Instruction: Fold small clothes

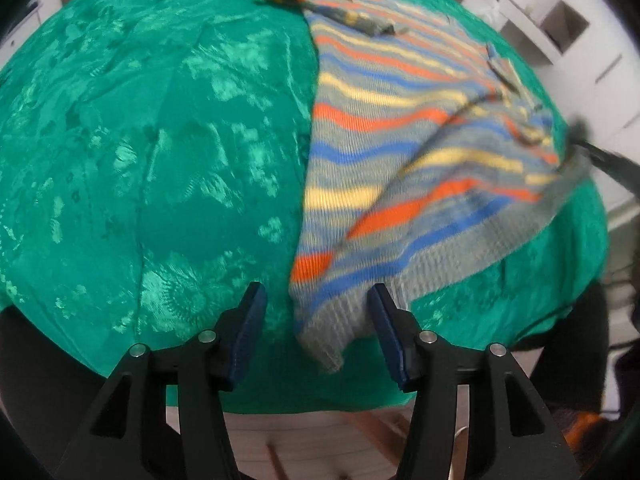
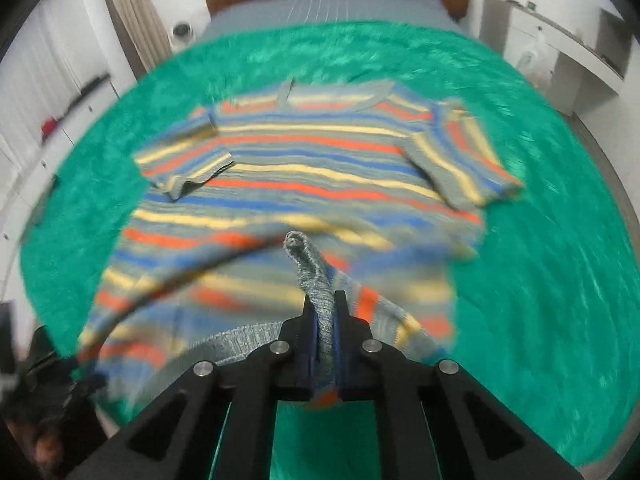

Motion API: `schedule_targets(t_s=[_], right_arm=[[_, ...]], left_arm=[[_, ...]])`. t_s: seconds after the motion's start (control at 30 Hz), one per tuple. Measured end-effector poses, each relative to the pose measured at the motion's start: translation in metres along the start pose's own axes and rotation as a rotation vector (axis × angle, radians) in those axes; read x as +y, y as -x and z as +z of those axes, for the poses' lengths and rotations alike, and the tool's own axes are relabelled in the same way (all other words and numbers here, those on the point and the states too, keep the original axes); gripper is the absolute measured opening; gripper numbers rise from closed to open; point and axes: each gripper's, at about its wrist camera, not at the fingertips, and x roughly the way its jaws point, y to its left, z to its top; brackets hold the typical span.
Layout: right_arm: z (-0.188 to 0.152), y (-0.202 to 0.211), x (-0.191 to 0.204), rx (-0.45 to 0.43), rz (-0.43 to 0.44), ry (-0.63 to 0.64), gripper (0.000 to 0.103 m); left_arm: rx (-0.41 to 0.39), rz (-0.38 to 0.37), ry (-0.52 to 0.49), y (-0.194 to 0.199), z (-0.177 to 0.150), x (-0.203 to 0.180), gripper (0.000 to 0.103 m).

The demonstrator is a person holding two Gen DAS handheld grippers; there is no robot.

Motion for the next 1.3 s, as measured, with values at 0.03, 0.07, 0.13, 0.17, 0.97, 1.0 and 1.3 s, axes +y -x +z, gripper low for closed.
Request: schedule_targets(t_s=[0.03, 0.07, 0.13, 0.17, 0.97, 1.0, 1.3], right_arm=[[-0.019, 0.018, -0.012, -0.002, 0.001, -0.016, 0.006], [-0.030, 0.025, -0.019, 0.003, -0.006, -0.031, 0.006], [-0.065, 0.036, -0.039, 0.044, -0.031, -0.066, 0.006], [-0.088, 0.036, -0.051, 0.085, -0.043, -0.092, 0.007], [-0.114, 0.028, -0.083, 0.259, 0.160, -0.146, 0.005], [-0.117, 0.020, -0.081, 0.277, 0.148, -0.150, 0.004], [-0.131, -0.048, -0.080, 0.377, 0.032, -0.242, 0.004]], left_arm=[[-0.003, 0.008, -0.006, -0.001, -0.001, -0.001, 0.055], [-0.007, 0.015, -0.011, -0.001, -0.002, -0.003, 0.055], [-0.011, 0.019, -0.007, -0.003, -0.001, -0.004, 0.055], [-0.012, 0.015, -0.001, -0.004, -0.001, -0.003, 0.055], [0.099, -0.092, -0.043, 0.020, -0.006, 0.012, 0.001], [0.114, -0.062, -0.063, 0.012, -0.005, 0.006, 0.001], [0.115, 0.101, -0.102, -0.029, -0.008, -0.023, 0.003]])
